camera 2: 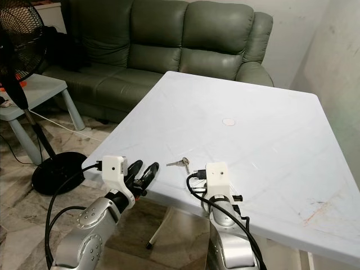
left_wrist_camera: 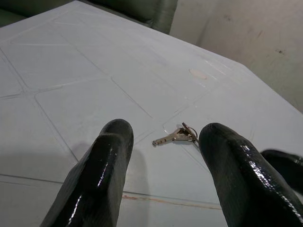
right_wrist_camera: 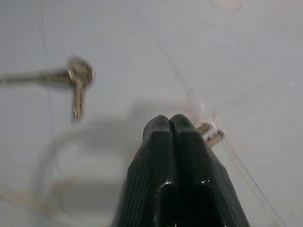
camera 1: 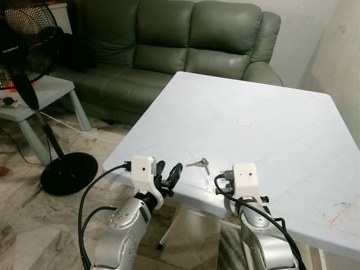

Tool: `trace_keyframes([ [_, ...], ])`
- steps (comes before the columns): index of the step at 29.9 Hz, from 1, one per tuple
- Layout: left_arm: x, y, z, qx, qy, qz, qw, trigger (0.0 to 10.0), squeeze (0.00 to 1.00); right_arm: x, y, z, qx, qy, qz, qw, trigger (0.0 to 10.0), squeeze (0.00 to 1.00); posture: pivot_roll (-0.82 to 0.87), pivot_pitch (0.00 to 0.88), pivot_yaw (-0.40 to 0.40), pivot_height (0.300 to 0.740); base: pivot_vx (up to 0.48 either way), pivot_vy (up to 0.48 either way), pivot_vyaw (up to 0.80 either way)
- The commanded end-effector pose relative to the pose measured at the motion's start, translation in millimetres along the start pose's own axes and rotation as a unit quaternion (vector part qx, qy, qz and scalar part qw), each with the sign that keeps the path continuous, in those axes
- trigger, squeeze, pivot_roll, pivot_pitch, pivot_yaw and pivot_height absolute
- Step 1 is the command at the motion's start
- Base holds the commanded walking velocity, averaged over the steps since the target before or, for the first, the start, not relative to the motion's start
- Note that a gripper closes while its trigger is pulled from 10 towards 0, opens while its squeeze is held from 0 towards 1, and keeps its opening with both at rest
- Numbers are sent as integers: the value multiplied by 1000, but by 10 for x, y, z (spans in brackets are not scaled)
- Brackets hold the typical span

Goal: Hang keys on a hook

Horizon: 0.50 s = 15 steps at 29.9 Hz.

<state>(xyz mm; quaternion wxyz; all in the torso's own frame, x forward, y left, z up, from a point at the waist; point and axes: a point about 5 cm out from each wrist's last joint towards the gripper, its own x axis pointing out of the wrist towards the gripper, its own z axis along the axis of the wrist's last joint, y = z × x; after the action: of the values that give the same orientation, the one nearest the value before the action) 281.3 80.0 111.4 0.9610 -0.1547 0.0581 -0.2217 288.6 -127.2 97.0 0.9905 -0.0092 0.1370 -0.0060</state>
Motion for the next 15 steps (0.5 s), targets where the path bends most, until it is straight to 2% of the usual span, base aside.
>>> trace_keyframes([
  [1, 25, -107, 9, -18, -7, -9, 1000, 10000, 0, -9, -43, 70, 36, -27, 4, 999, 0, 0, -8, 22, -36, 740, 0, 0, 0],
  [3, 26, -108, 9, -18, -7, -9, 1000, 10000, 0, -26, -70, 150, 84, -53, 30, 995, 0, 0, -8, 22, -36, 740, 0, 0, 0],
  [5, 26, -108, 9, -18, -7, -9, 1000, 10000, 0, -32, -119, 190, 111, -66, 25, 991, 0, 0, -8, 21, -35, 740, 0, 0, 0],
  [7, 27, -110, 8, -19, -6, -8, 1000, 10000, 0, -56, -118, 237, 129, -95, 53, 986, 0, 0, -8, 20, -35, 740, 0, 0, 0],
  [10, 28, -113, 8, -19, -6, -9, 1000, 10000, 0, -52, -106, 195, 131, -79, 61, 986, 0, 0, -8, 19, -36, 740, 0, 0, 0],
  [11, 28, -114, 8, -19, -6, -9, 1000, 10000, 0, -41, -79, 153, 131, -59, 68, 987, 10000, 0, -8, 19, -36, 740, 0, 0, 0],
  [12, 28, -114, 8, -19, -6, -9, 1000, 10000, 0, -36, -69, 133, 132, -49, 72, 987, 10000, 0, -8, 19, -36, 740, 0, 0, 0],
  [13, 28, -115, 8, -19, -6, -9, 1000, 10000, 0, -46, -56, 139, 131, -57, 78, 987, 10000, 43, -8, 19, -36, 740, 0, 0, 0],
  [14, 28, -115, 8, -18, -6, -9, 1000, 10000, 0, -67, -48, 169, 120, -84, 83, 986, 10000, 745, -8, 19, -36, 740, 0, 0, 0],
  [15, 31, -116, 9, -18, -6, -9, 1000, 10000, 0, -68, -44, 145, 120, -75, 78, 987, 10000, 1000, -8, 19, -37, 740, 0, 0, 0],
])
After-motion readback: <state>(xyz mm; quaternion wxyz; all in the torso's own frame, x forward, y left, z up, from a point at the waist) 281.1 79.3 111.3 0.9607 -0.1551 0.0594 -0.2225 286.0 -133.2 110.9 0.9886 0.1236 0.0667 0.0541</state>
